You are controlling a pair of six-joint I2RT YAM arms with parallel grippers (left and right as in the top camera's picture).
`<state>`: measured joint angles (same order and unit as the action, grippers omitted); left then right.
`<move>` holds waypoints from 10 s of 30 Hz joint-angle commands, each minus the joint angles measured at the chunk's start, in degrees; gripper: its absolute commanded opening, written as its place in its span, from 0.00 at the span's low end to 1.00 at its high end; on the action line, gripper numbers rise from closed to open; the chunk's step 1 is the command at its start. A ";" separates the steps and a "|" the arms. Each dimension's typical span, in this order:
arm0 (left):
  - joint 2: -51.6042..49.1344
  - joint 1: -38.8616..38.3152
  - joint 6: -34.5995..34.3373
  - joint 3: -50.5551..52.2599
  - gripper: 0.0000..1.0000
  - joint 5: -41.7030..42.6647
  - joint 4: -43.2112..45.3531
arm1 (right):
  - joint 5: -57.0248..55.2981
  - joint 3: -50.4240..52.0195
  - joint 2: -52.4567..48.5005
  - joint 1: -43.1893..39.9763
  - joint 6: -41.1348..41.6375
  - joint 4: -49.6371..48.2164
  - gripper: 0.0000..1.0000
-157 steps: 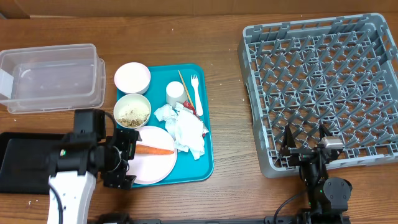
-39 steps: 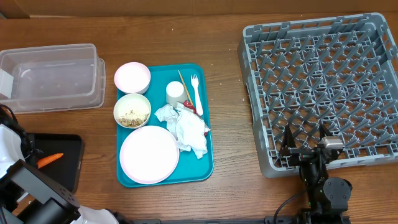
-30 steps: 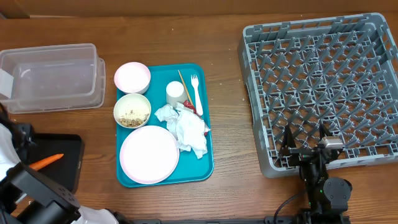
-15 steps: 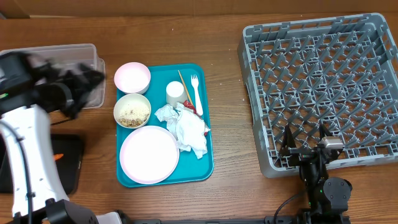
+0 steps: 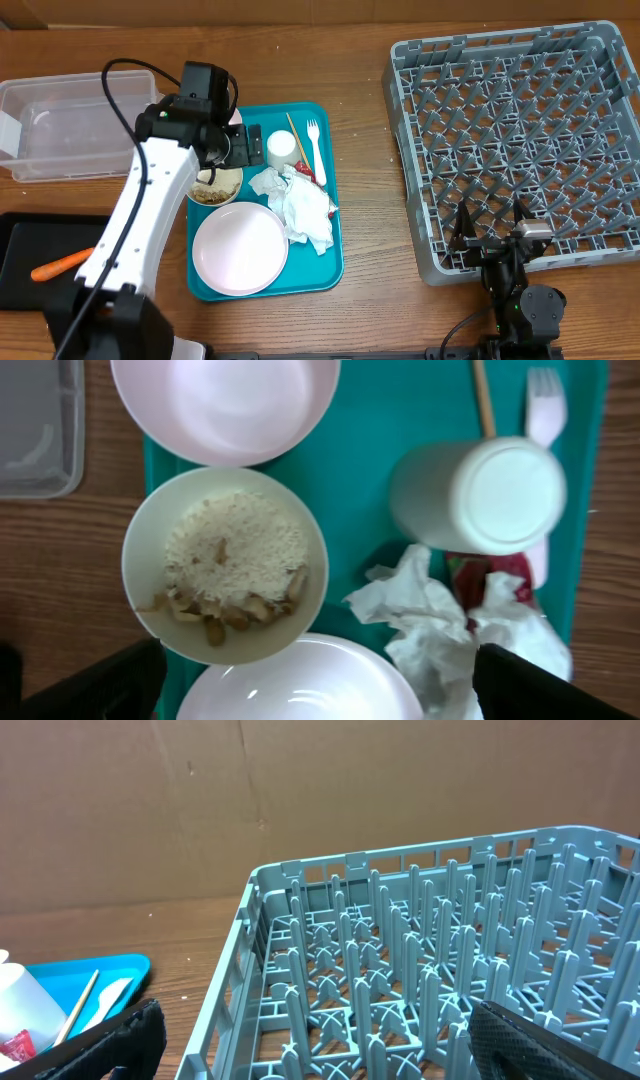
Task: Sort waste into correct bins and load items into the dishwasher
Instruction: 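Reach the left gripper to the rice bowl rim and grasp it, then lift the rice bowl over the black tray and tip out the rice, then return the emptied bowl to the teal tray with the left gripper, then grasp the crumpled white tissue on the teal tray with the left gripper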
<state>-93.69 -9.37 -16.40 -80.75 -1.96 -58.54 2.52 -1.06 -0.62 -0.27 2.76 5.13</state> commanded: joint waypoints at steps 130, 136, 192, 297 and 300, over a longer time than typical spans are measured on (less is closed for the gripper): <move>-1.14 73.96 1.66 11.61 0.04 61.99 3.74 | -0.55 0.59 0.46 0.31 -0.22 -0.39 1.00; -1.64 78.38 -0.63 11.61 0.04 62.66 4.68 | -0.55 0.59 0.46 0.31 -0.24 -0.39 1.00; -13.81 84.61 7.52 11.58 0.04 88.78 -2.01 | -0.55 0.59 0.46 0.31 -0.22 -0.39 1.00; -22.45 -22.05 -18.75 -7.93 0.86 -2.14 -12.48 | -0.55 0.59 0.46 0.31 -0.24 -0.39 1.00; -22.45 -22.05 -18.75 -6.38 0.80 -2.08 -11.50 | -0.52 0.59 0.46 0.31 -0.22 -0.39 1.00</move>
<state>-115.63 -31.75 -34.37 -88.58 -2.46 -70.72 2.50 -1.06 -0.62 -0.27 2.76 5.15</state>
